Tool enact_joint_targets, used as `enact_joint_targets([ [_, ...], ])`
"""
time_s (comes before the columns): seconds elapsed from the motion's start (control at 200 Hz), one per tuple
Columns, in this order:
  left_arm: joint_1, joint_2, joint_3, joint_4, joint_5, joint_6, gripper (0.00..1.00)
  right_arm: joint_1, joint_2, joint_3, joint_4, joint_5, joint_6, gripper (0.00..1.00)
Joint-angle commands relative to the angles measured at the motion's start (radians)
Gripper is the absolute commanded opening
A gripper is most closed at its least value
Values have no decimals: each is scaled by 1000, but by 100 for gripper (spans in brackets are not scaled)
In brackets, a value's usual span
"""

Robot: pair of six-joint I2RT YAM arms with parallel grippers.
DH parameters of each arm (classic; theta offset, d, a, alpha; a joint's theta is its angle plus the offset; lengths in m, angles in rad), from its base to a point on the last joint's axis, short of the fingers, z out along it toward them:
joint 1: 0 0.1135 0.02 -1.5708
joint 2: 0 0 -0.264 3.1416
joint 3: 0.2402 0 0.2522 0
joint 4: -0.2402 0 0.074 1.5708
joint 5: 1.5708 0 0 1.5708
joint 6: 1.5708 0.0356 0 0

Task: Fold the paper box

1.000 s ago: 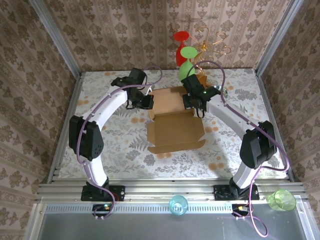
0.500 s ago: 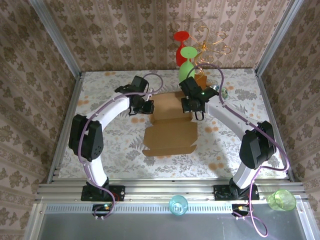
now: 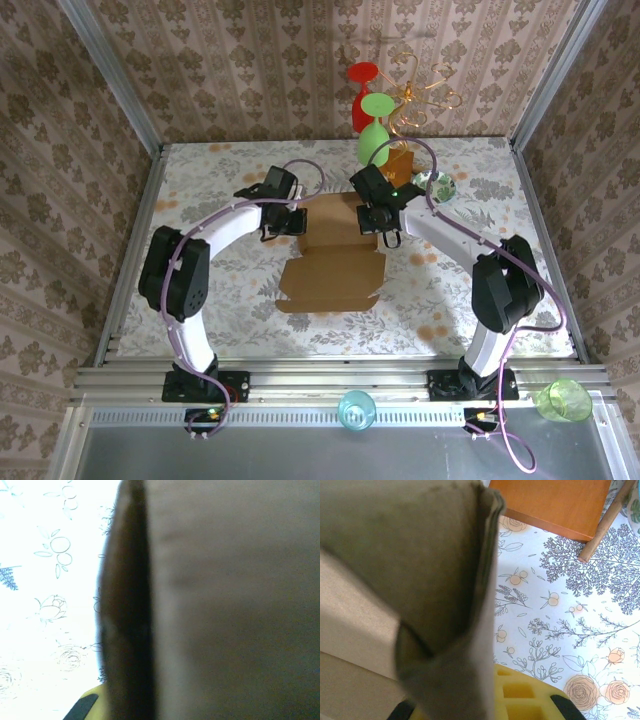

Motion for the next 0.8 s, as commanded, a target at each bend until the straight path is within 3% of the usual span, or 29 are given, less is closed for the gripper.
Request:
enact_joint_targets([
  [0.0, -10, 28, -21, 24, -62, -29, 0, 10, 18, 18, 24, -10, 28, 0],
  [0.225, -59, 29, -17, -14, -210, -72, 0, 16, 29, 25, 18, -9, 29, 0],
  [0.365, -76, 12, -19, -18, -219, -80, 0, 18, 23, 11, 28, 0, 30, 0],
  [0.565, -75, -88, -75, 36, -171, -103, 31, 18, -21, -65, 121, -9, 24, 0],
  [0.795, -45, -202, -150, 87, -105, -97, 43, 16, -33, -81, 134, -3, 17, 0],
])
